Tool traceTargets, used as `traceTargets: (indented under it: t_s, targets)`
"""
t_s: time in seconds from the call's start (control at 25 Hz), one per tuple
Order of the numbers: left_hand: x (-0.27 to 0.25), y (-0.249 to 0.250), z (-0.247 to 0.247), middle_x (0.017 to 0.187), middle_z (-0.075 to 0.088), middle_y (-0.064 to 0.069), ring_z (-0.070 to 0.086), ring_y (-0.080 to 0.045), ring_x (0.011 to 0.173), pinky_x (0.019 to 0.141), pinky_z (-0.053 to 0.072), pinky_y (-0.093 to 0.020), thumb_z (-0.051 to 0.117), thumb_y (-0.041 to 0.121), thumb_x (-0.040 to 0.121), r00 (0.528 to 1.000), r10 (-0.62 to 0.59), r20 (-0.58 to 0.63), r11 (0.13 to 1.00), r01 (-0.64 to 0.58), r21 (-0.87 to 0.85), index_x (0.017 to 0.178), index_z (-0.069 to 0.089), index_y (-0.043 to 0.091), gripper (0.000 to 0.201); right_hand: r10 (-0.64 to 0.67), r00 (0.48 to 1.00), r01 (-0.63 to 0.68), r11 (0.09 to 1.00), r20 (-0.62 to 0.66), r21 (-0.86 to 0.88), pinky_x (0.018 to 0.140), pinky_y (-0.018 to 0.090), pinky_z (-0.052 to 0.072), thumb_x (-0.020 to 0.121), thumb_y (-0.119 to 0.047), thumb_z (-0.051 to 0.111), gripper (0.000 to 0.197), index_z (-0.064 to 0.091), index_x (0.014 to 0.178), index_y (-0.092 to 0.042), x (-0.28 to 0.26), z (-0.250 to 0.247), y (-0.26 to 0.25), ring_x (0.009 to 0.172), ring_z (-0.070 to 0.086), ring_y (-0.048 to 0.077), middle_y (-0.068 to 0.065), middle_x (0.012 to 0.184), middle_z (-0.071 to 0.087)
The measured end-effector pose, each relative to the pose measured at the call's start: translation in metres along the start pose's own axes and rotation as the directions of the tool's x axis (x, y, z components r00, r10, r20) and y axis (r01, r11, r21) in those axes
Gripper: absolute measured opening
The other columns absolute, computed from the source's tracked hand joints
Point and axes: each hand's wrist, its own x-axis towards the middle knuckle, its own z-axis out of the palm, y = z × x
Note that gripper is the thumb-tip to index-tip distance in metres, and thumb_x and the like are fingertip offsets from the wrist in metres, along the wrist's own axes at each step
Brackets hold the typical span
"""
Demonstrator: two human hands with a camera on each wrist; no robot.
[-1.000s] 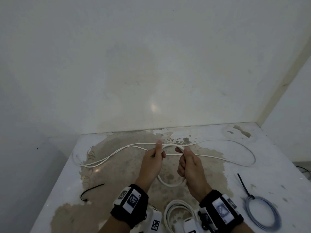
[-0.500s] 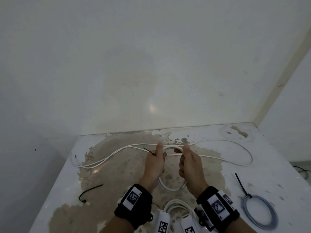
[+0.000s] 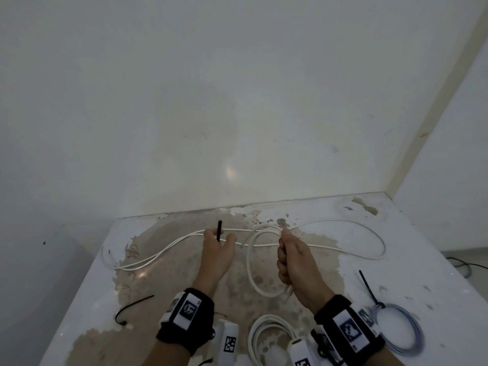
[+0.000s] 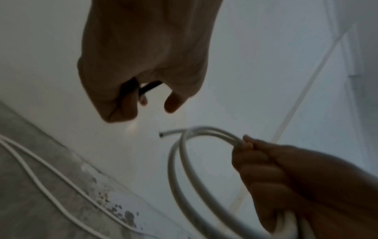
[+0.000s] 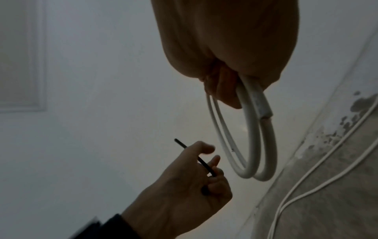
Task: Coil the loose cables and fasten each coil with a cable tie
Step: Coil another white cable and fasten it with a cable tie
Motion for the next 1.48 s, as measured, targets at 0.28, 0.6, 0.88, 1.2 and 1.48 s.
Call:
traceTargets:
  t_s: [0.28,0.6,0.88,1.2,1.48]
  targets:
    - [-0.029,-0.009,-0.01,0.074,0.045,-0.001,0.041,-0.012,0.054,0.046,0.033,-0.022,0.031,0.02,0.106,0.819,-0.11,0.563,0.945,-0.089,0.314,0.102,0.066,0.009,0.038,-0.176,0.967,0.106,0.936,-0.185,-0.335,0.054,0.031,0.032,0.108,-0.04,0.032,0.045,0.037,0.072,-0.014,0.007,-0.01,0.026,0.051,0.03,0.013,0.002,0.06,0.033]
    - [-0.037,0.018,-0.006,0.056,0.029,0.006,0.027,-0.004,0.043,0.036,0.022,-0.013,0.04,0.019,0.101,0.629,-0.252,0.735,0.854,0.502,-0.138,0.084,0.066,0.009,0.033,-0.386,0.922,0.329,0.777,0.006,-0.537,0.058,0.024,0.04,0.108,-0.035,0.032,0.042,0.051,0.072,-0.024,-0.011,-0.002,0.04,0.057,0.049,0.006,-0.002,0.061,0.051]
    - [-0.036,0.019,-0.003,0.059,0.03,0.006,0.029,-0.003,0.044,0.035,0.024,-0.012,0.041,0.024,0.101,0.577,-0.189,0.795,0.743,0.613,-0.268,0.099,0.065,0.005,0.031,-0.374,0.924,0.312,0.854,-0.075,-0.417,0.065,0.019,0.045,0.107,-0.02,0.044,0.022,0.064,0.102,-0.026,-0.004,0.003,0.033,0.071,0.06,0.005,-0.006,0.081,0.067]
    - [-0.045,0.005,-0.02,0.103,0.072,-0.012,0.067,-0.022,0.086,0.065,0.053,-0.029,0.041,0.021,0.104,0.73,0.063,0.68,0.975,0.1,-0.197,0.126,0.059,0.017,0.029,-0.351,0.907,0.206,0.851,-0.232,-0.482,0.068,0.008,0.041,0.101,-0.025,0.057,0.019,0.07,0.087,-0.023,0.003,-0.012,0.035,0.084,0.062,-0.002,-0.009,0.083,0.071]
    - [-0.046,0.002,0.004,0.071,0.065,0.004,0.062,-0.009,0.066,0.062,0.051,-0.031,0.042,0.031,0.103,0.835,0.452,0.313,0.859,-0.503,0.101,0.101,0.062,0.026,0.021,-0.405,0.9,0.261,0.795,-0.159,-0.548,0.084,0.026,0.055,0.099,-0.032,0.059,0.022,0.071,0.118,-0.033,0.005,-0.008,0.04,0.1,0.063,-0.004,-0.022,0.106,0.067]
